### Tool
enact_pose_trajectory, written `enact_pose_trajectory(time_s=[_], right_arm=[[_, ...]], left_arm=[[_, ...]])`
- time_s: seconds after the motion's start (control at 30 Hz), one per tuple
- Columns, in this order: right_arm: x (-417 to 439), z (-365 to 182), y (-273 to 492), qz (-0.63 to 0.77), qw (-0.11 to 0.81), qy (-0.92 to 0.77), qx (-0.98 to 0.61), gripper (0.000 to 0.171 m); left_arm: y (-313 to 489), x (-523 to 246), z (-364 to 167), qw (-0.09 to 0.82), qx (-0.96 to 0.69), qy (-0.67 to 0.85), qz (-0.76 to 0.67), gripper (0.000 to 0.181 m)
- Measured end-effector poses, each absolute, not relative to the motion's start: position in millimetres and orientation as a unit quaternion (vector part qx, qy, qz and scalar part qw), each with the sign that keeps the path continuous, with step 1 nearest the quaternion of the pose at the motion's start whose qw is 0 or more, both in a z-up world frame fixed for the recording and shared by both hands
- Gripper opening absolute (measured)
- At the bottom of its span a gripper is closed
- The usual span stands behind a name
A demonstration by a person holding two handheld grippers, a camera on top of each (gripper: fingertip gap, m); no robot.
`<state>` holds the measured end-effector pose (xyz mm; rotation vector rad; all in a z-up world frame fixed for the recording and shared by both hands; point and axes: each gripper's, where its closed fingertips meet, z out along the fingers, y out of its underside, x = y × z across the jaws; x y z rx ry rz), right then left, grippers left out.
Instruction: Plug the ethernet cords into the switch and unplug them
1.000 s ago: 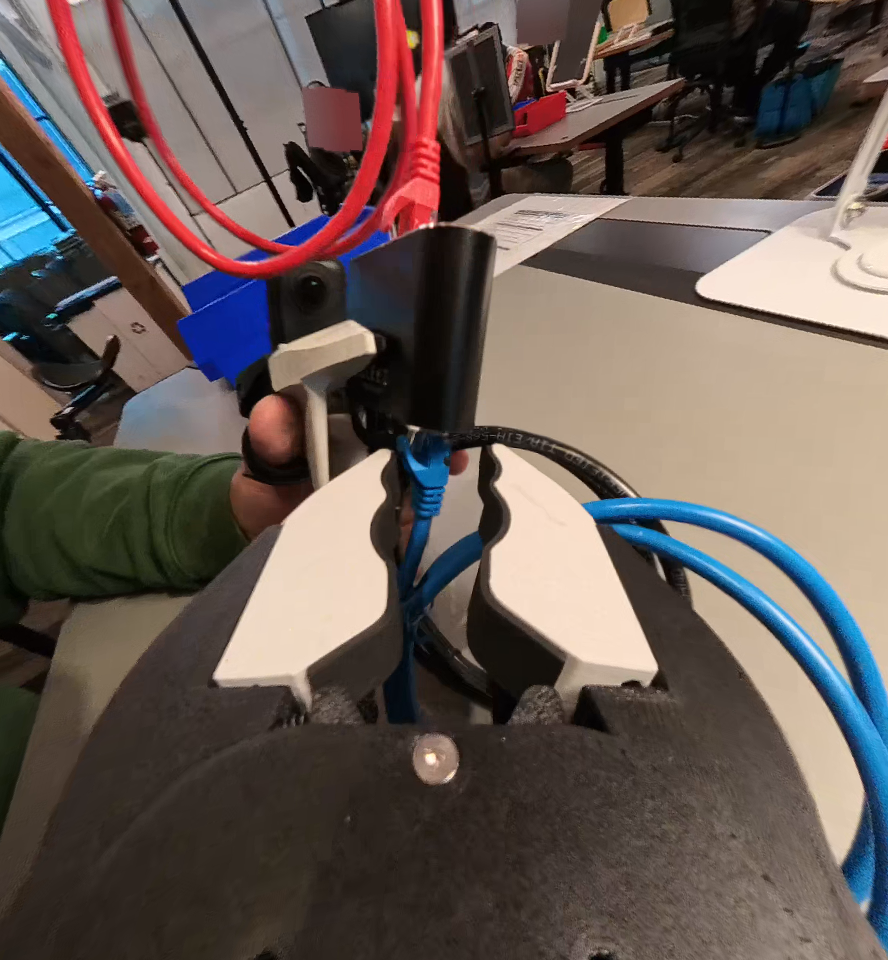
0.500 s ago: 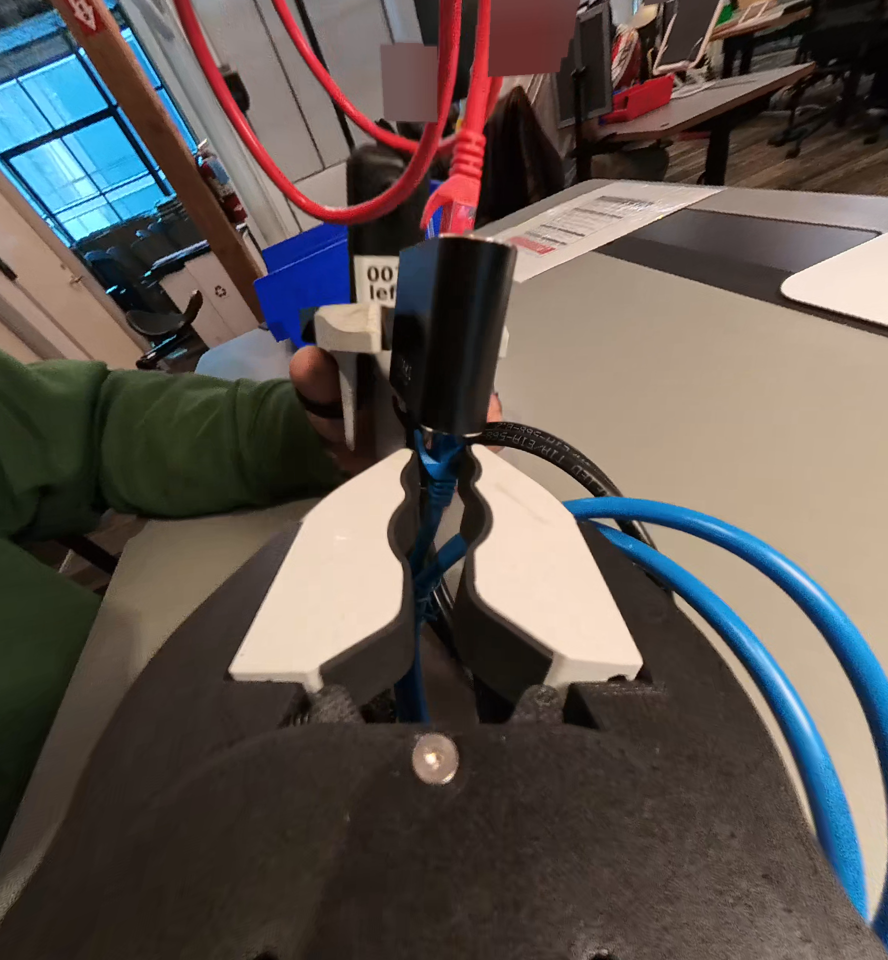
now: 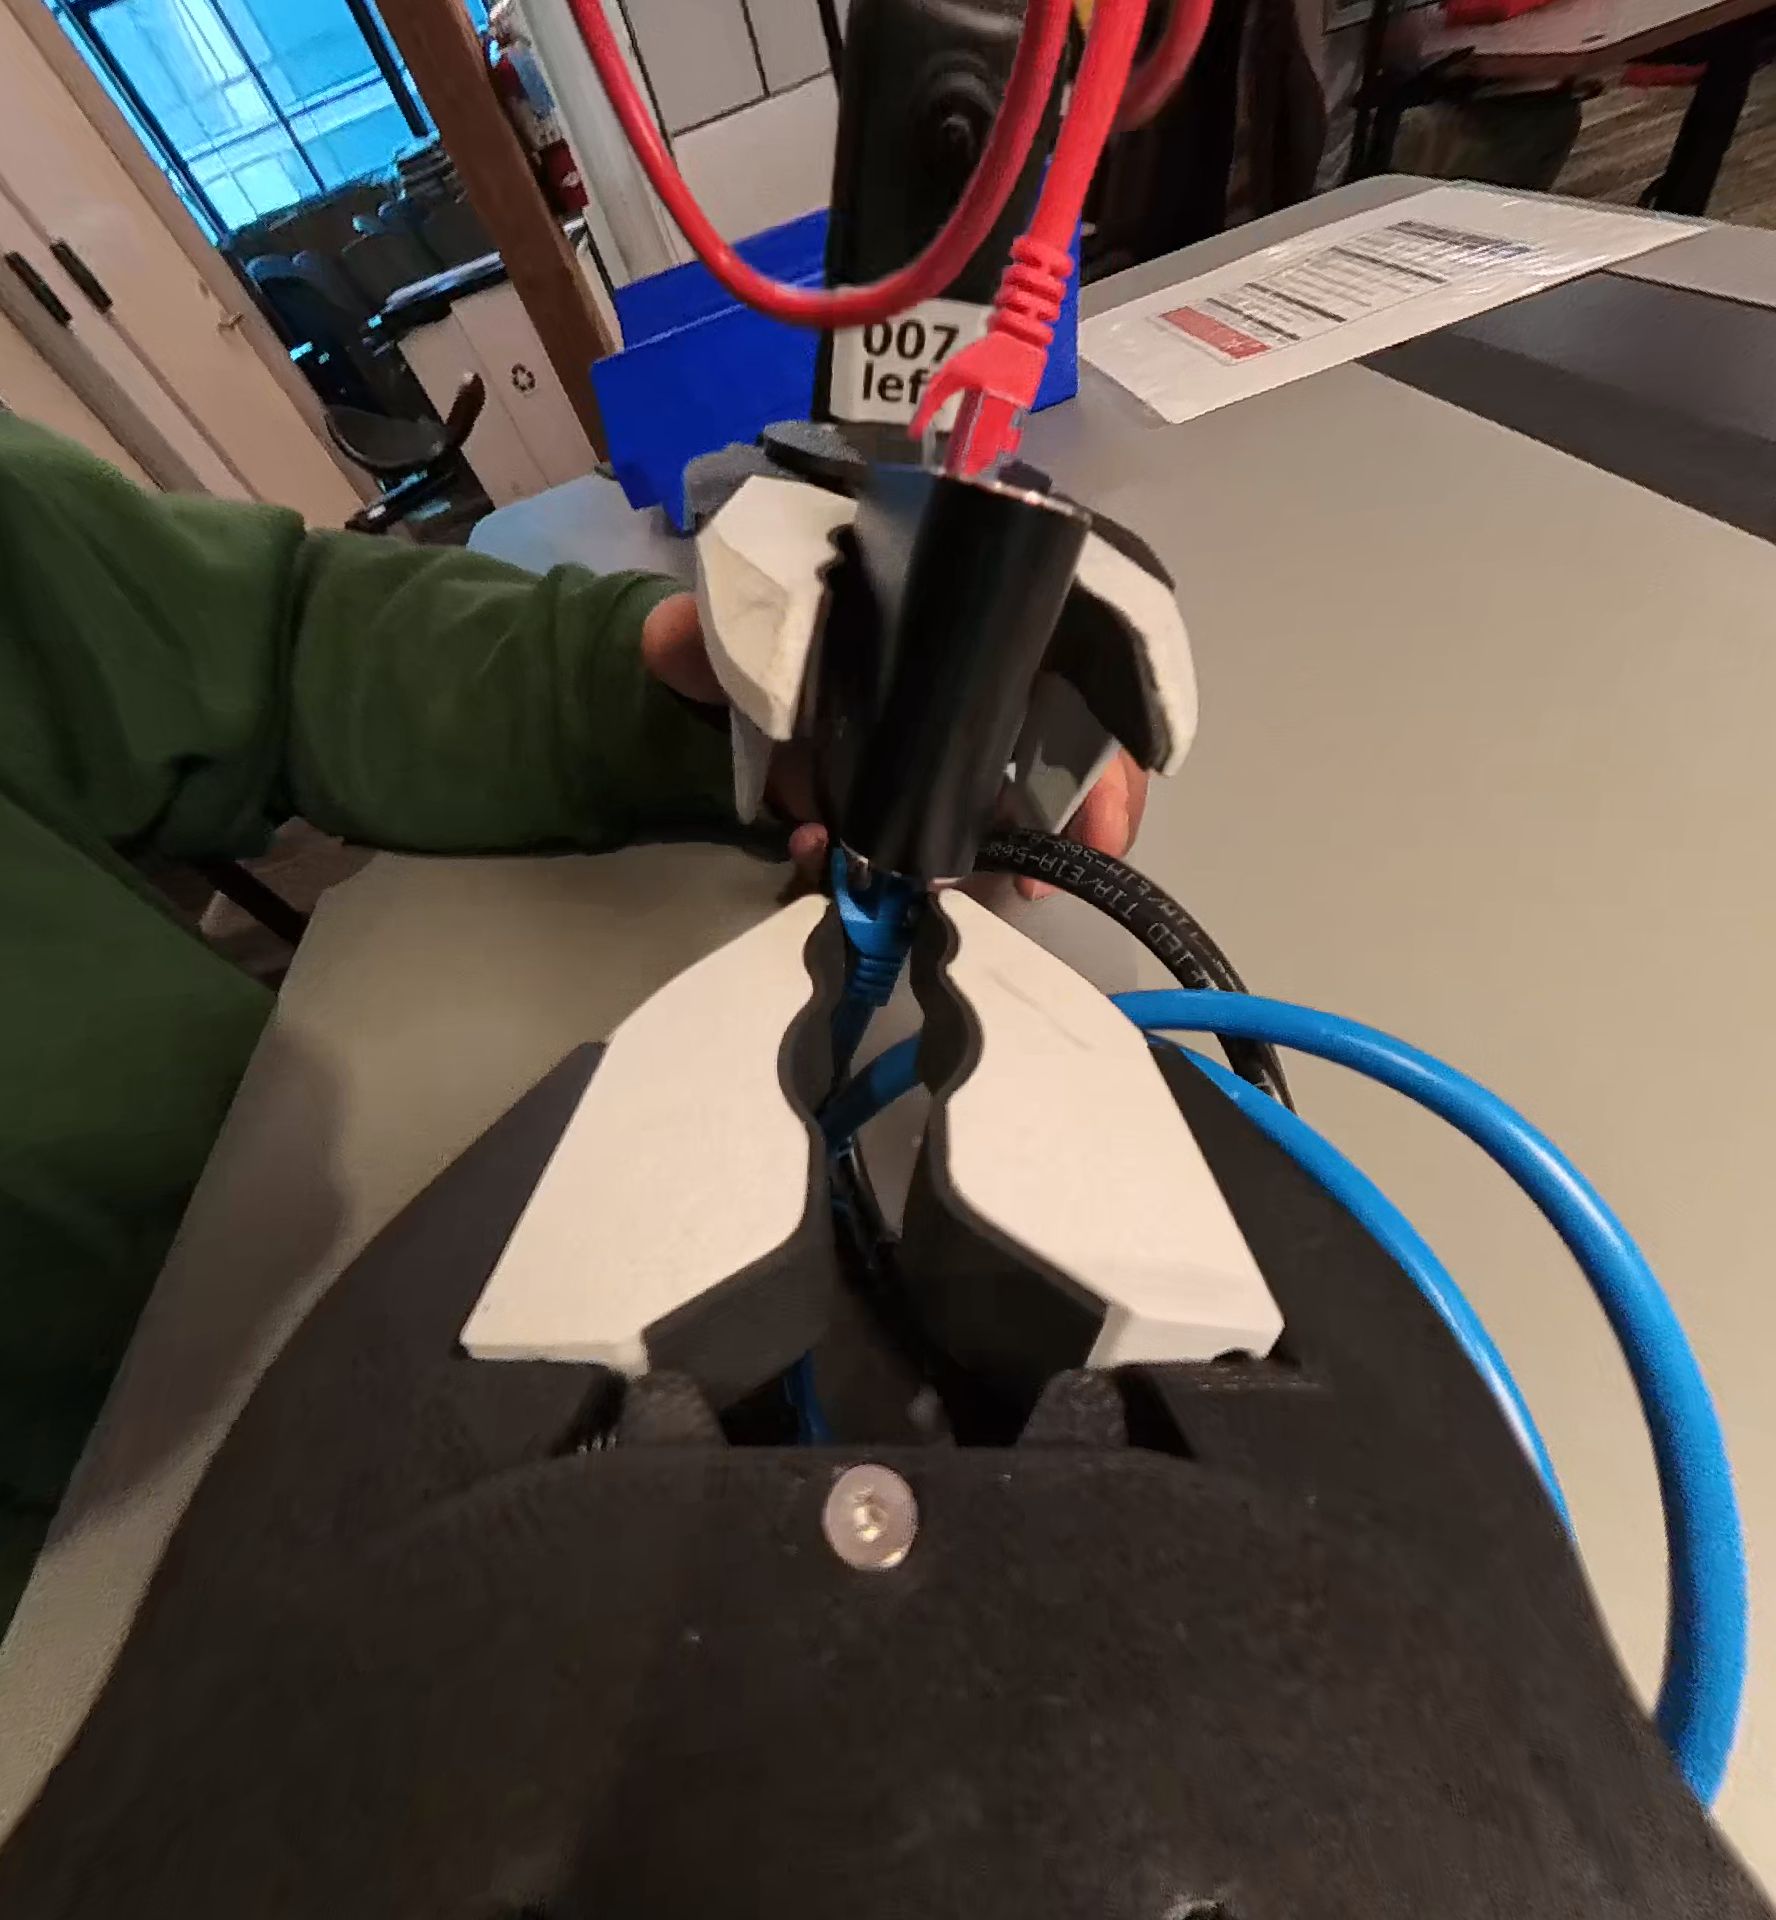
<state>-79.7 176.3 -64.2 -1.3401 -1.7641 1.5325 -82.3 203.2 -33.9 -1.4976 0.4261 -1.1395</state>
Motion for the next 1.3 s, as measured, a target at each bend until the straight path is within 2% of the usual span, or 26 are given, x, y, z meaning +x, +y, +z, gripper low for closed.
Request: enact_pose_trajectory(time_s=[0.07,0.2,0.5,0.73,0.97,1.3], right_arm=[[-79,-67,175,0.546,0.221,-0.648,-0.482,0.012],[-81,-69,177,0.546,0.225,-0.644,-0.486,0.012],[-87,-65,185,0.574,0.226,-0.590,-0.521,0.022],[-87,-60,187,0.609,0.197,-0.546,-0.540,0.016],[-88,-66,188,0.601,0.186,-0.543,-0.556,0.019],[-83,-62,189,0.605,0.195,-0.551,-0.541,0.015]], left_arm=[[200,-81,-32,0.571,-0.632,0.191,-0.488,0.042],[200,-82,-33,0.580,-0.635,0.190,-0.474,0.038],[211,-91,-27,0.603,-0.616,0.124,-0.492,0.037],[210,-90,-24,0.608,-0.603,0.119,-0.503,0.037],[211,-92,-24,0.611,-0.603,0.112,-0.501,0.037],[208,-83,-33,0.572,-0.631,0.141,-0.505,0.038]])
